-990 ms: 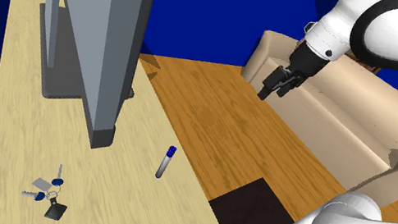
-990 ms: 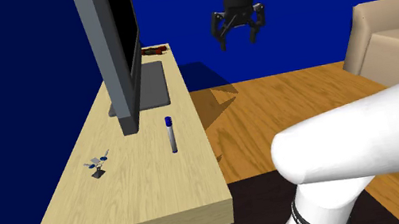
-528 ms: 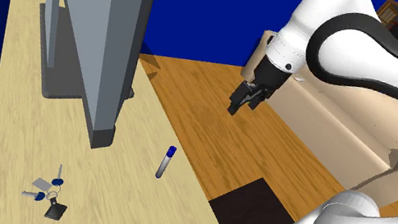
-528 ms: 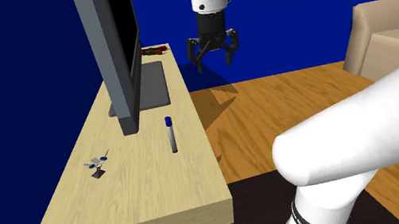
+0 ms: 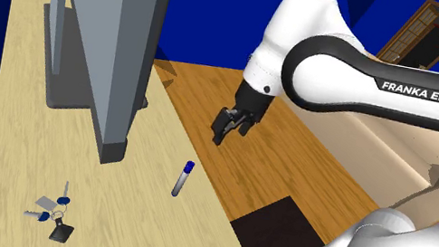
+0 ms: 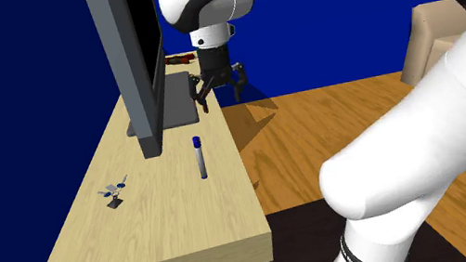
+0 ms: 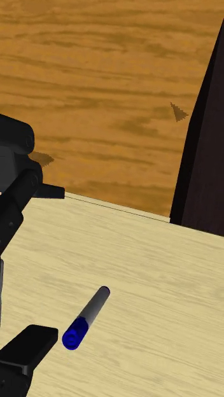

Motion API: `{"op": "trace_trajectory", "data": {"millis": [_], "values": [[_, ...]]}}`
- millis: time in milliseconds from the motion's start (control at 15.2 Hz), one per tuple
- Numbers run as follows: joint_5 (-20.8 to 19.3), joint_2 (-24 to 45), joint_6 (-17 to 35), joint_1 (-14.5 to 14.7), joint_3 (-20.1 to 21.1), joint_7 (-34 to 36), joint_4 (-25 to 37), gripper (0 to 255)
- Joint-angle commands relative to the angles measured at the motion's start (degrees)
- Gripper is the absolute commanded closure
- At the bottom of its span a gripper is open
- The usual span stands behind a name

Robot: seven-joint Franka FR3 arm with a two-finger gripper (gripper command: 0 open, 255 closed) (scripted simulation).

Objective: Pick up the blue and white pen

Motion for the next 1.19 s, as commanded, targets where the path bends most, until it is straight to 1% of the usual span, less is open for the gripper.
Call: {"op": "trace_trajectory", "data": {"millis": [0, 396, 858, 1056, 1122], "values": [[0.41, 3.55, 1.42, 0.72, 2.07, 1.77, 1.14, 0], [0.20, 14.03, 5.15, 2.64, 7.31, 6.57, 4.74, 0], [-0.50, 16.61, 10.82, 2.66, 7.92, 7.11, 1.49, 0], [-0.58, 16.86, 11.29, 2.66, 7.97, 7.16, 1.25, 0], [-0.60, 16.89, 11.23, 2.65, 7.97, 7.17, 1.34, 255]]}}
